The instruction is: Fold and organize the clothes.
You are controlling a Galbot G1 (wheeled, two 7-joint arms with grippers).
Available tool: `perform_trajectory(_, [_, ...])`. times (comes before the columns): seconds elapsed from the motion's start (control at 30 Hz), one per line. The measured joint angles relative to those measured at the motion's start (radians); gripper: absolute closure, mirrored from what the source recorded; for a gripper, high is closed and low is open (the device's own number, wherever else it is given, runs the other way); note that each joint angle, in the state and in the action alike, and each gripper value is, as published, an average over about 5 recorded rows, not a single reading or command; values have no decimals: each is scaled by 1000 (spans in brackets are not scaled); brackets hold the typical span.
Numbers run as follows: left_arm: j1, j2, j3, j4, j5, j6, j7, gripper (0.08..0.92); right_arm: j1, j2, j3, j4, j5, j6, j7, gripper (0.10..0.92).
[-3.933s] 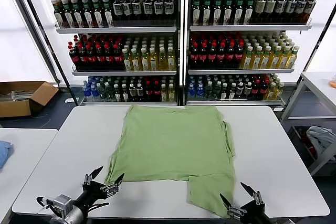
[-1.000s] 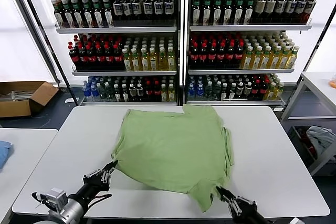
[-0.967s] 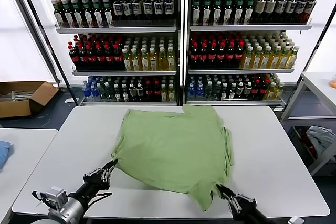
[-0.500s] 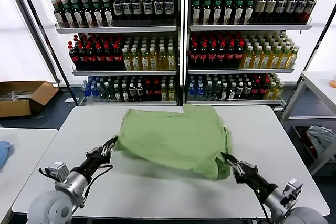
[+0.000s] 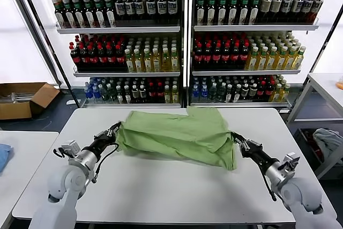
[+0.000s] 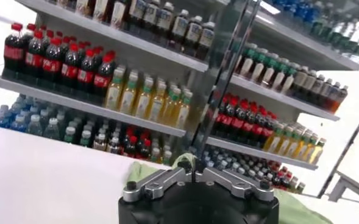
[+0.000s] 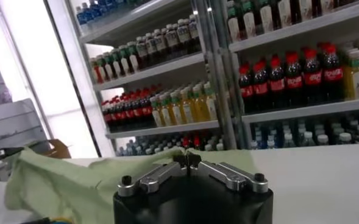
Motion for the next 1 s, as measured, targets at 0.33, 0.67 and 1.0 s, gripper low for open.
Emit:
perform_trajectory(0.33, [-13,9,3,75,84,16,17,683,5,-12,-20,-27,-80,-11,44,596])
perform_trajectory(0.67, [59,33,-14,41,146,23,15,363,-139,-35,23,79,-141,-26,74,276])
perform_trajectory(1.0, [122,12,0,26,193,29,9,181,-257,-17,23,163,-179,-42,87,249])
